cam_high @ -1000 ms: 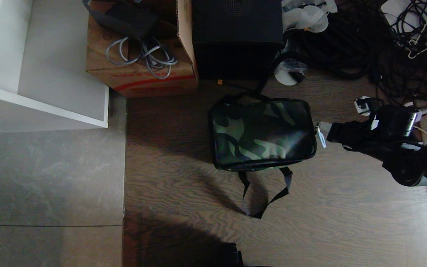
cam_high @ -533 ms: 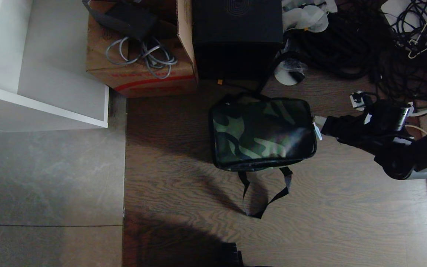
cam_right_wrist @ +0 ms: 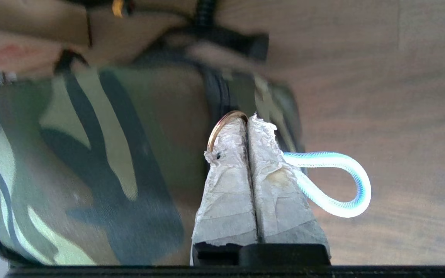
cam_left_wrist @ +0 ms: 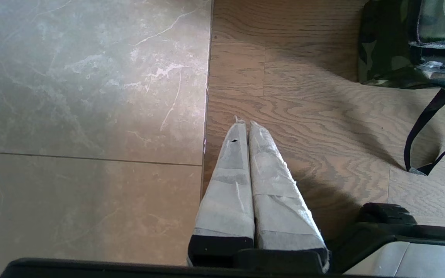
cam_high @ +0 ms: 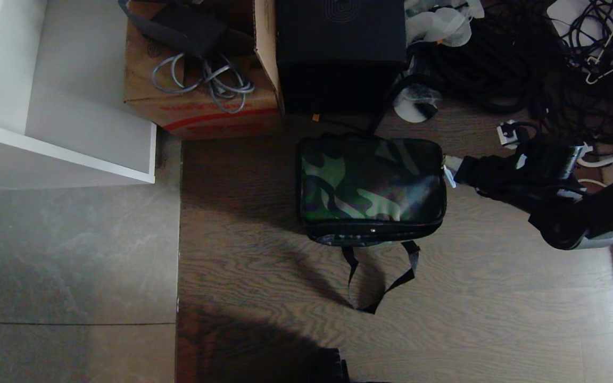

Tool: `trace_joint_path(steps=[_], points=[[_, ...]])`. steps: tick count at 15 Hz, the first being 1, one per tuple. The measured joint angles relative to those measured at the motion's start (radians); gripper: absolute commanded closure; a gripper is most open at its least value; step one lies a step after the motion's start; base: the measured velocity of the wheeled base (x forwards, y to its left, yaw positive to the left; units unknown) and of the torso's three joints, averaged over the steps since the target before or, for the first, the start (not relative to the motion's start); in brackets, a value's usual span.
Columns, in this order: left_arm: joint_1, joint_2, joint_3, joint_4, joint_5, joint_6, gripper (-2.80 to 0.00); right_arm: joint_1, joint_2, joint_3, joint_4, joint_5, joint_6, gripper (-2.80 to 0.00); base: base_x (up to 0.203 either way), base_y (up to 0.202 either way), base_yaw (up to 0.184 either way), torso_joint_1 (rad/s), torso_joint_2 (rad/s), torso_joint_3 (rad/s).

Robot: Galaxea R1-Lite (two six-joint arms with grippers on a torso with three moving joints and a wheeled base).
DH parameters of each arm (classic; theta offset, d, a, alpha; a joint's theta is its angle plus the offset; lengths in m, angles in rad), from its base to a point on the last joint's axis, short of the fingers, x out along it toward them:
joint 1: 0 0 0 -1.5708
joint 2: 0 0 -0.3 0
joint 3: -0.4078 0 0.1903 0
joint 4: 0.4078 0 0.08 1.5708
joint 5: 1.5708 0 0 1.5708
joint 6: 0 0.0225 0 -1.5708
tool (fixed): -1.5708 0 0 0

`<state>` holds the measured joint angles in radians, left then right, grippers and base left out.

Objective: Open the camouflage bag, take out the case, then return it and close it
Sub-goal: Open the top of the storage box

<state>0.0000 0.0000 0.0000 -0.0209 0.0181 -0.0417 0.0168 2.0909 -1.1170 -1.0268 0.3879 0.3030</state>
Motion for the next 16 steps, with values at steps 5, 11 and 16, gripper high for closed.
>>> trace_joint_path(steps=[5,11,16], points=[[0.0,0.0,0.0,0.0,0.0,0.0,0.0,-0.007,0.004,-0.034,0.002,0.0,0.0,0.0,0.0,0.0,0.0,0.0,0.0,0.0],[0.0,0.0,0.0,0.0,0.0,0.0,0.0,-0.008,0.021,-0.097,0.01,-0.001,0.004,0.0,0.0,0.0,0.0,0.0,0.0,0.0],[0.0,0.0,0.0,0.0,0.0,0.0,0.0,-0.008,0.048,-0.168,0.012,0.0,0.005,0.0,0.0,0.0,0.0,0.0,0.0,0.0]])
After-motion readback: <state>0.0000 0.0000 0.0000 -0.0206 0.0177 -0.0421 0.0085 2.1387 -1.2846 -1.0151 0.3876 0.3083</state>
